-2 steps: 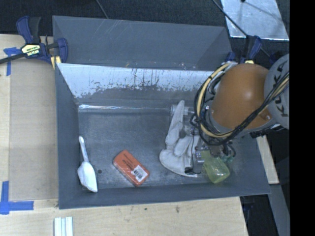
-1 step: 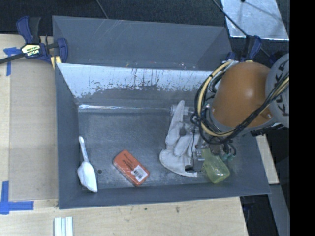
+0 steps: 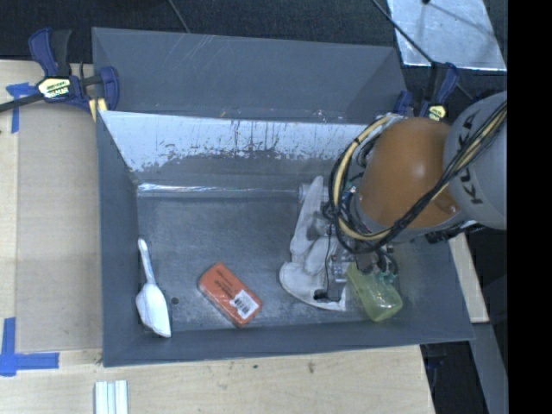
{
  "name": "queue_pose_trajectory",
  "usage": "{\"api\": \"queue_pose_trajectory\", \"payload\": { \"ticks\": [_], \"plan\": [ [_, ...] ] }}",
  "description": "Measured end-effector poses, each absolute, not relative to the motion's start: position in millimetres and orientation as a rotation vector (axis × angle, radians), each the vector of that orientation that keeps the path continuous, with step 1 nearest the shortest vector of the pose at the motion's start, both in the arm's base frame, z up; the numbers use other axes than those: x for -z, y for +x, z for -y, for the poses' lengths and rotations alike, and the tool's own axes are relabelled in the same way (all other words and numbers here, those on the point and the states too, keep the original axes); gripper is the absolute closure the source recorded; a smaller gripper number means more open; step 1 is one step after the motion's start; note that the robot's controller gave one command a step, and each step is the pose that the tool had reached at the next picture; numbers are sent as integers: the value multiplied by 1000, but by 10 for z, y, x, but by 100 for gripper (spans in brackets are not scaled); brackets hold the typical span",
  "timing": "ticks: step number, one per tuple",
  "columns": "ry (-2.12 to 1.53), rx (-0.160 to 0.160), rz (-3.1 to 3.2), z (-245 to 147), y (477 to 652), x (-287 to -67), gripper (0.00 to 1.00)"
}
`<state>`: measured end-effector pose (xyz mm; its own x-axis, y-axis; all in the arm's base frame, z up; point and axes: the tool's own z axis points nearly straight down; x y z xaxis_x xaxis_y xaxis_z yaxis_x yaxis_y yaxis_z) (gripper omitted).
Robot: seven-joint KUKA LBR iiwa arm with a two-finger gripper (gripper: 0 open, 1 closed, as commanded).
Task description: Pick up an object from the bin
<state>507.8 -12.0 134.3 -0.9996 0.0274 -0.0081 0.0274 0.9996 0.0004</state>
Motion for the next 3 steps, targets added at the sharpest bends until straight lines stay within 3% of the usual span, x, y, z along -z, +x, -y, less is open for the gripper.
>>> {"api": "queue_pose_trajectory", "payload": {
  "ticks": [1,2,3],
  "plan": [
    [242,-1,-3132,222,5052,-999,0],
    [201,-1,-3129,385,5163,-725,100],
    [201,-1,-3129,385,5163,-725,100]
  ]
}}
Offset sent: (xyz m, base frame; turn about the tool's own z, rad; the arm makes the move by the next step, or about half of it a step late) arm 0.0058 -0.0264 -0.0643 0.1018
